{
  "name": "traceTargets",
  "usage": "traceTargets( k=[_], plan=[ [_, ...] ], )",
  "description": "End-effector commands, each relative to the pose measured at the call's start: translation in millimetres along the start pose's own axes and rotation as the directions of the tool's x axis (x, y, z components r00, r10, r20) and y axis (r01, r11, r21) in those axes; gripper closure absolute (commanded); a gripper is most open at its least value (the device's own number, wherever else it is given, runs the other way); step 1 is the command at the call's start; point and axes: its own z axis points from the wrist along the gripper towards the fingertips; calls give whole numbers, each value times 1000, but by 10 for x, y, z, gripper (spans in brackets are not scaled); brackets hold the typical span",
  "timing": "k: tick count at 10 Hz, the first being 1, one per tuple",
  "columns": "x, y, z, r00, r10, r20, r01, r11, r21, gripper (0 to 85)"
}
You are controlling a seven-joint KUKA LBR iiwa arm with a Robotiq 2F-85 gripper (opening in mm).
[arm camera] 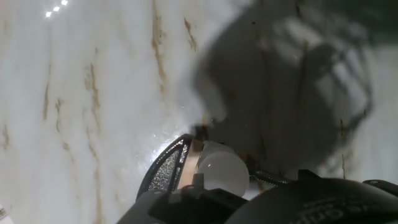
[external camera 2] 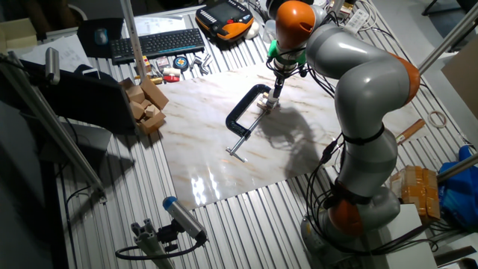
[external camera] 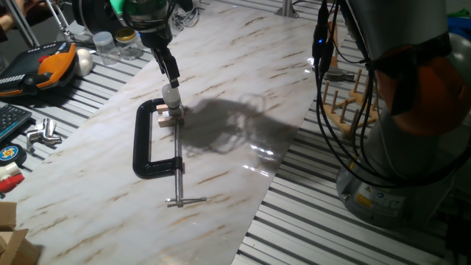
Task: Take out the light bulb by rotating it
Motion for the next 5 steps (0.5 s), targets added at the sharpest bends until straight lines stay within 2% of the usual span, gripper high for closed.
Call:
traceTargets(
  k=[1,5],
  plan=[
    [-8,5,11,1000,-2,1,2,1000,-2,170],
    [-18,11,25,1000,-5,-2,5,1000,-4,170]
  ],
)
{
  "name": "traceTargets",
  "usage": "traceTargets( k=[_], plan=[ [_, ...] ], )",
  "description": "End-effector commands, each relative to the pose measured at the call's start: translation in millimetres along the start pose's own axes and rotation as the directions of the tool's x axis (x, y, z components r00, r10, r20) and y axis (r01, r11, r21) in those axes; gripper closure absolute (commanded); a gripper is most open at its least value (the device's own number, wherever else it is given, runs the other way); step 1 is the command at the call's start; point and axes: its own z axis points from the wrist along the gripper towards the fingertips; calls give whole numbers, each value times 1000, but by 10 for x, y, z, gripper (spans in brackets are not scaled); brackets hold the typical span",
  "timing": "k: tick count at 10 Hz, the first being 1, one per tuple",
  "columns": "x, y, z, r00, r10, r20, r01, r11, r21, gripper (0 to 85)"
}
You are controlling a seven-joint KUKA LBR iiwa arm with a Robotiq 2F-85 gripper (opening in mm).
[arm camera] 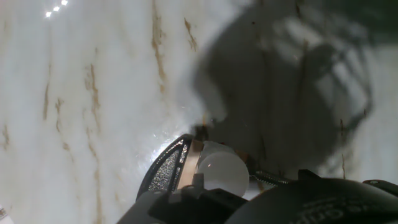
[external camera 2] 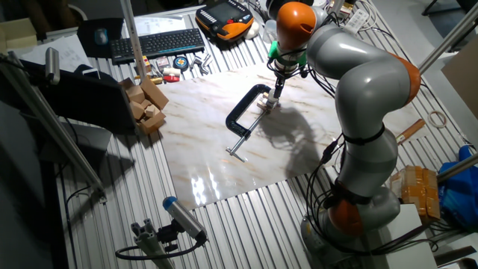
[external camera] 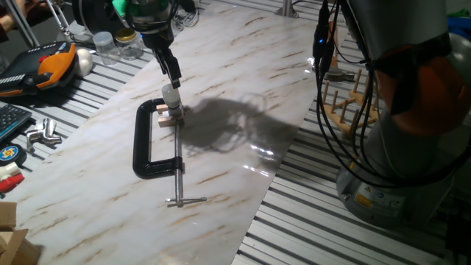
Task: Take out the light bulb by rotating it
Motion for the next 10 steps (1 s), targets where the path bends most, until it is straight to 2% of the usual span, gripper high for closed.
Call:
traceTargets(
  k=[1,5,10],
  plan=[
    [3,-2,-4,1000,0,0,0,1000,0,170],
    [8,13,30,1000,-5,-6,5,1000,-3,170],
    [10,71,181,1000,-11,-23,11,1000,-18,170]
  ],
)
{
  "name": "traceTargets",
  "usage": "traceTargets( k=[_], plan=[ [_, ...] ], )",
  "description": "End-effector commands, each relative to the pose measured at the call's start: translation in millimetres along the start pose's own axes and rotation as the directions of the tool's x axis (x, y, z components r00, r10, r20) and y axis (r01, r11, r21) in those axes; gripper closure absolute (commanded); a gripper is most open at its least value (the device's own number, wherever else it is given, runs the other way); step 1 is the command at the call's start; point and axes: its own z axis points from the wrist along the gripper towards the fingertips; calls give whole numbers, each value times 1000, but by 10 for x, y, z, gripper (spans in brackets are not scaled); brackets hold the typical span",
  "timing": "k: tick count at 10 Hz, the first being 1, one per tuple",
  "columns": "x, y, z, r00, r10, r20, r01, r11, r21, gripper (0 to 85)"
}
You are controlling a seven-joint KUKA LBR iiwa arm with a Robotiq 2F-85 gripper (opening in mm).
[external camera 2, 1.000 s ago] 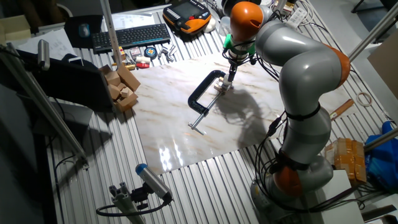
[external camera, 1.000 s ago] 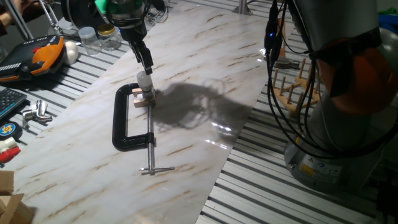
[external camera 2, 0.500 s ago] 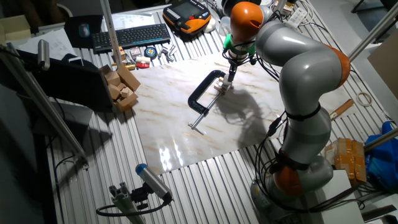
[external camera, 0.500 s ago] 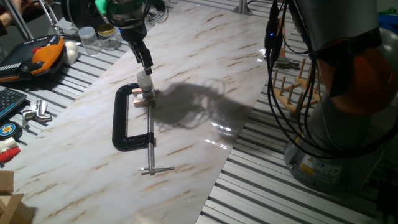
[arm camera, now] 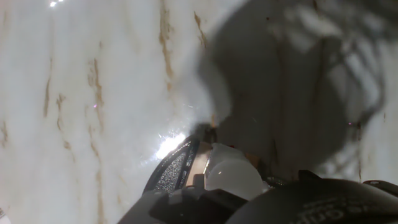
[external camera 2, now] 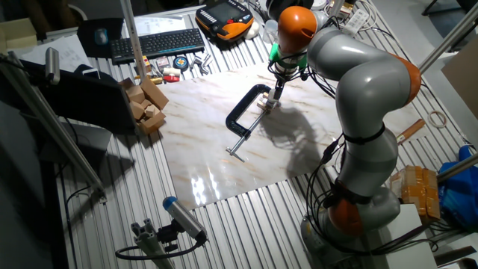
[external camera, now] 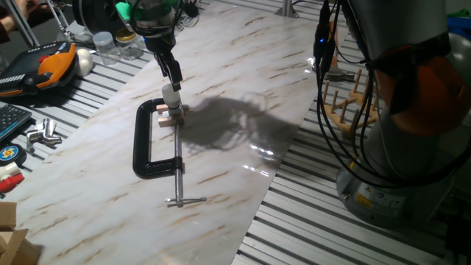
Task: Take out the light bulb by rotating it
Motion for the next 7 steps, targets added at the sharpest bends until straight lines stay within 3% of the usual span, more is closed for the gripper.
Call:
traceTargets(
  k=[1,7],
  plan=[
    [5,3,16,1000,3,-2,-3,1000,3,170],
    [36,22,119,999,40,-7,-40,999,5,170]
  ],
)
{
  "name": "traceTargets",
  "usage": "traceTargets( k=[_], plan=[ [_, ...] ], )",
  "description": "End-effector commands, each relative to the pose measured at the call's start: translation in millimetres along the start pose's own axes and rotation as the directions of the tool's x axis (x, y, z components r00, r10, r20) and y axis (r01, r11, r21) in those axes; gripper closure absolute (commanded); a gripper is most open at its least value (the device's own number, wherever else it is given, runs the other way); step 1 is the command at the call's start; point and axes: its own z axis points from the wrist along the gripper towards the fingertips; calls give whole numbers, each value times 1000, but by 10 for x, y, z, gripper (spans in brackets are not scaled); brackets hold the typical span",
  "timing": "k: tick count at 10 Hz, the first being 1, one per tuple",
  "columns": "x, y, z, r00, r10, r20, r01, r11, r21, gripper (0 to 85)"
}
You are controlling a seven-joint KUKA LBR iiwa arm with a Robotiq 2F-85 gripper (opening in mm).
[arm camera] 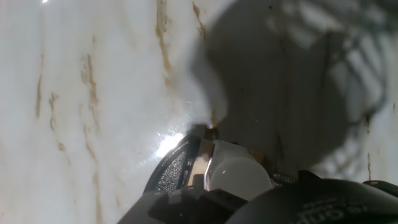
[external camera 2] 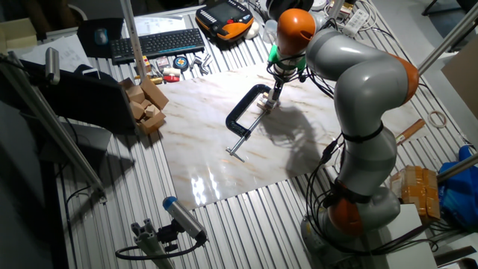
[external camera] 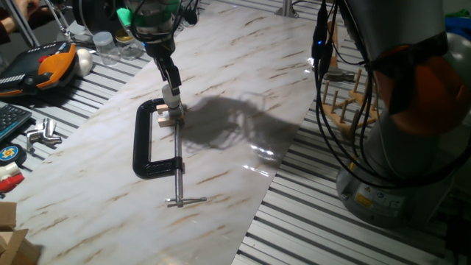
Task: Take out the light bulb by rotating it
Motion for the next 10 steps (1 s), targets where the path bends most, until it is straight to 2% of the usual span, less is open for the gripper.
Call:
traceTargets(
  k=[1,4,10],
  plan=[
    [0,-1,-2,1000,14,2,-14,1000,3,170],
    [-1,-2,4,1000,25,9,-25,1000,5,170],
    [-16,25,91,999,47,1,-47,999,2,170]
  ],
)
